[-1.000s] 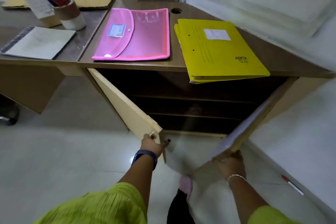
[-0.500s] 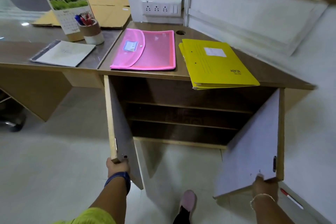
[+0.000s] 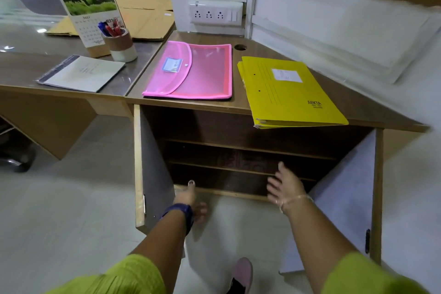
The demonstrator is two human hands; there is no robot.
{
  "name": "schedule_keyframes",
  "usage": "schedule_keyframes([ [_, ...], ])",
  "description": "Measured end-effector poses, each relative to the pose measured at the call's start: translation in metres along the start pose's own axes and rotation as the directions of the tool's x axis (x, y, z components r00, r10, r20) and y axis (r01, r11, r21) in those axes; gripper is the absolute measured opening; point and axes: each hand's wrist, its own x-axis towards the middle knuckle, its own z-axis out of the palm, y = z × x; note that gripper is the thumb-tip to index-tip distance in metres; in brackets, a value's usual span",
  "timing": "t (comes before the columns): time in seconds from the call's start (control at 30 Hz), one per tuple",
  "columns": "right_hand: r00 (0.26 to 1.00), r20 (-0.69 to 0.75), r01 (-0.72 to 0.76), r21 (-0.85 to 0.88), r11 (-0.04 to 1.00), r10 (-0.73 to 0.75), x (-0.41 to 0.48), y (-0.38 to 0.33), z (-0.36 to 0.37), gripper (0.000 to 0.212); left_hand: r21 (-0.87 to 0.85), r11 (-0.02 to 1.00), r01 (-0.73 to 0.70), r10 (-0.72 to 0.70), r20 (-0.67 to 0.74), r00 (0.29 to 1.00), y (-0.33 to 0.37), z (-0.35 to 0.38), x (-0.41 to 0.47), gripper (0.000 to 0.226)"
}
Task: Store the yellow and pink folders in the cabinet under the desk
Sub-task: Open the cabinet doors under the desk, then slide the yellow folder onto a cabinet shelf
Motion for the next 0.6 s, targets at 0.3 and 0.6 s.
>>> schedule_keyframes([
  [0.3, 0.993, -0.101, 0.093, 0.385, 0.918, -0.058, 0.061, -0.13, 0.061, 0.062, 0.136, 0.986, -0.096, 0.083, 0.096, 0.992, 0.043, 0.083, 0.018, 0.041],
  [0.6, 0.974, -0.125, 0.224, 0.452, 0.864, -0.187, 0.082, -0.072, 0.014, 0.037, 0.095, 0.982, -0.165, 0.135, 0.261, 0.956, 0.056, 0.112, 0.031, 0.027],
])
